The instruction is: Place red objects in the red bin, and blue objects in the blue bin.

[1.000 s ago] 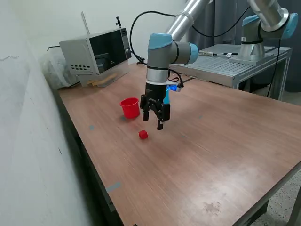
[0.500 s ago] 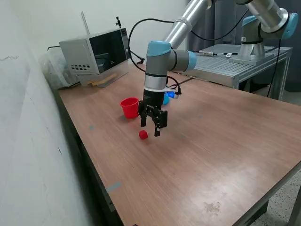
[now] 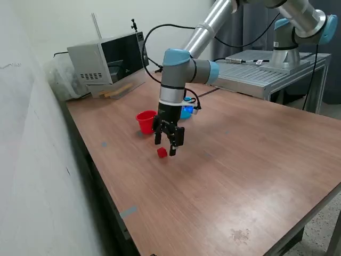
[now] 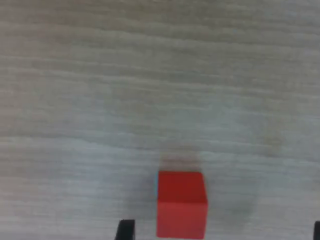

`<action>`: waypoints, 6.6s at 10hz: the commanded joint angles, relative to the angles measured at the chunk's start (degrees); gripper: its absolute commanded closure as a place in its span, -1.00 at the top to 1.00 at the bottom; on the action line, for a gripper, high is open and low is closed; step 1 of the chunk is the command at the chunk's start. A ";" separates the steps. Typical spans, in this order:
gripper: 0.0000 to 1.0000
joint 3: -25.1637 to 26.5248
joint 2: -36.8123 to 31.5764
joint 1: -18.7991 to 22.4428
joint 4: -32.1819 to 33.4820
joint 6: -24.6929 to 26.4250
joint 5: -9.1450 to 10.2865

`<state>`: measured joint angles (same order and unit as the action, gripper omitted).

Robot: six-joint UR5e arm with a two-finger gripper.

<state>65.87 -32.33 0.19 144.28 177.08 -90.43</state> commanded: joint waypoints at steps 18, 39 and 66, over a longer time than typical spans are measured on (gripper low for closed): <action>-1.00 8.99 -16.78 -3.08 -3.83 -7.18 0.16; 1.00 13.67 -16.01 -15.57 -3.92 -10.61 0.87; 1.00 30.63 -69.27 5.96 -57.00 -3.93 -6.34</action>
<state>95.71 -101.07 4.55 87.95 173.02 -97.59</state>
